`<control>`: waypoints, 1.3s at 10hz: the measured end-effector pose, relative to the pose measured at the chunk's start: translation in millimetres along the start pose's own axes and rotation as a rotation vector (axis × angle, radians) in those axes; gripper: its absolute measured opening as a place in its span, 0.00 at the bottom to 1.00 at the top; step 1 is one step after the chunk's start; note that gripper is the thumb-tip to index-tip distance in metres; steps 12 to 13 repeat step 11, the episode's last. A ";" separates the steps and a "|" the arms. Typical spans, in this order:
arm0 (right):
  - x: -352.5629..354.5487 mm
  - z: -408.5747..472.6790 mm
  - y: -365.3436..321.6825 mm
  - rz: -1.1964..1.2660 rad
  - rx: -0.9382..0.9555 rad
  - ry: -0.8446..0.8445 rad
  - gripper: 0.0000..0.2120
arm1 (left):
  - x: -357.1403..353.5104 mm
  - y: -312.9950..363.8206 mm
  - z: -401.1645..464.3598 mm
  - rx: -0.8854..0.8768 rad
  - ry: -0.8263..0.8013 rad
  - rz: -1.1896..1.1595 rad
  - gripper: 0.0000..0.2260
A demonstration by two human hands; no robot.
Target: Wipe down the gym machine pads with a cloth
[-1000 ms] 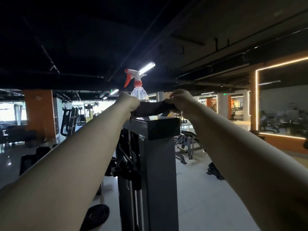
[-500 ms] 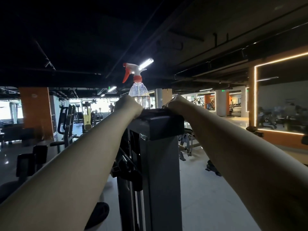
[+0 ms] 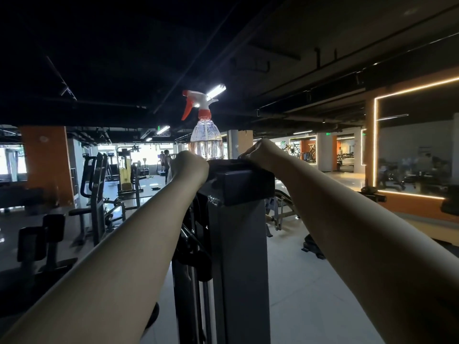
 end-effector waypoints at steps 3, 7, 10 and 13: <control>-1.9 -34.1 3.3 0.354 0.038 -0.156 0.01 | -1.8 27.1 -43.6 -0.355 -0.065 -0.136 0.10; 4.0 -63.0 44.9 0.802 -0.114 0.236 0.09 | -9.1 21.2 -51.6 -0.380 -0.154 -0.276 0.12; 23.4 -184.4 132.1 0.690 -0.434 0.295 0.06 | 7.9 25.0 -84.1 -0.398 0.210 -0.192 0.13; 29.7 -249.3 167.6 0.750 -0.598 0.352 0.05 | 12.9 34.1 -116.9 -0.497 0.313 -0.240 0.16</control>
Point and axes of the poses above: each hand's wrist, its own z-axis towards the middle knuckle, its own x-axis out of the back of the hand, y = z × x, the point moved 5 cm from there along z, towards the middle knuckle, and after that the axes turned 6 degrees about -y, right-handed, at the moved point
